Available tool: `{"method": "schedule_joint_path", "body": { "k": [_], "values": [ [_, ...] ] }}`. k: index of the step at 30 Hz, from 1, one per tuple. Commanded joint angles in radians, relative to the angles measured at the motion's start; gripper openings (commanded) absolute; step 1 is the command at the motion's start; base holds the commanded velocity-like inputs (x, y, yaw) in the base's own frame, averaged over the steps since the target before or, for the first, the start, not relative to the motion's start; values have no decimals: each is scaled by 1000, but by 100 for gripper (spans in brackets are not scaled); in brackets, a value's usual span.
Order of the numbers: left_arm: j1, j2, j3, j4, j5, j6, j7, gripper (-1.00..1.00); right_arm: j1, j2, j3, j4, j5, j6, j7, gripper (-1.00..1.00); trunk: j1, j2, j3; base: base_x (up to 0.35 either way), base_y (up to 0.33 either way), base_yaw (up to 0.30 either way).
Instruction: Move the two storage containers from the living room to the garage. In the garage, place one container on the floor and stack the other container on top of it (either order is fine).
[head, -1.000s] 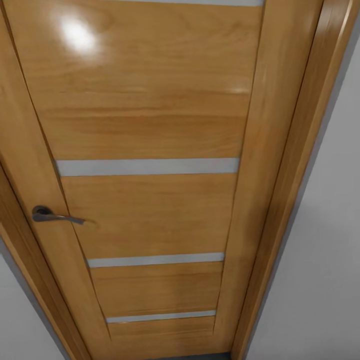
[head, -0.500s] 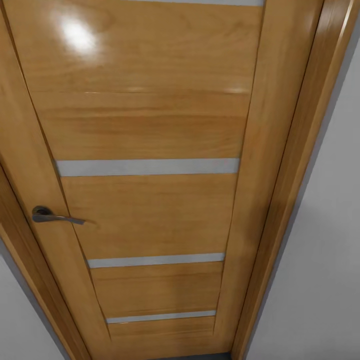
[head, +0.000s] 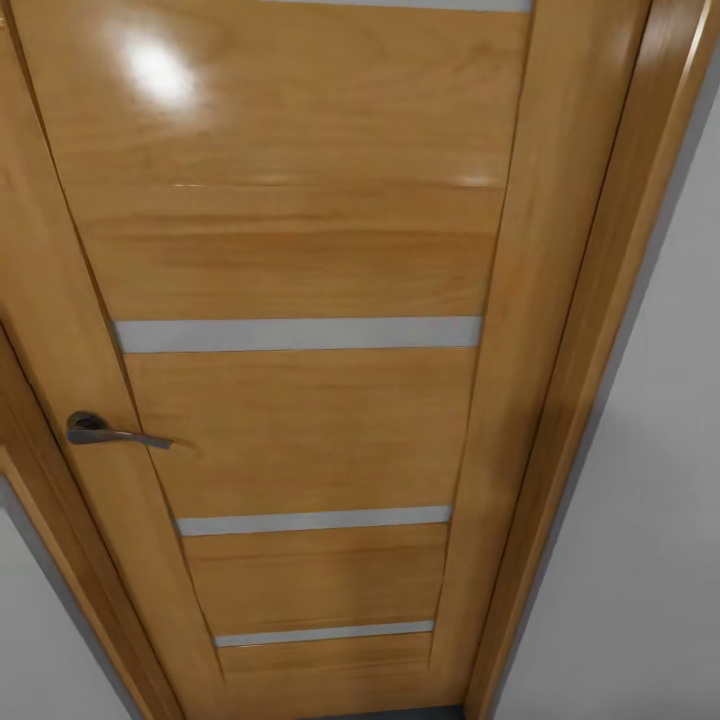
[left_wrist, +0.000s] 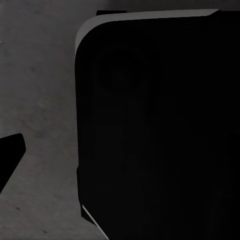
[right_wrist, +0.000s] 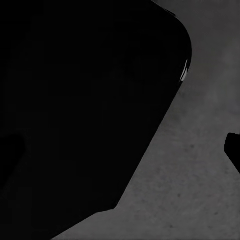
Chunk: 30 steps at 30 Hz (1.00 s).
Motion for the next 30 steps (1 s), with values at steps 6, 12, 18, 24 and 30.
{"method": "schedule_joint_path", "body": {
  "k": [6, 12, 18, 24, 30],
  "values": [
    [0, 0, 1, 0, 2, -3, 0, 100, 0, 0, 6, 0, -5, -3, -1, 100, 0, 0, -1, 0, 233, 0],
    [0, 0, 1, 0, 2, -3, 0, 100, 0, 0, 6, 0, -6, -3, -1, 100, 0, 0, -1, 0, 58, 0],
    [0, 0, 1, 0, 2, -3, 1, 100, 0, 0, 6, 1, -6, -3, -1, 100, 0, 0, -1, 74, -43, 0],
    [0, 0, 2, 0, 2, -3, 1, 100, 0, 0, 6, 0, -5, -3, -1, 100, 0, 0, -1, 219, -157, 0],
    [0, 0, 2, 0, 15, -3, 1, 100, 0, 0, 6, 1, -5, -3, -1, 100, 0, 0, -1, 217, -146, 0]
  ]
}}
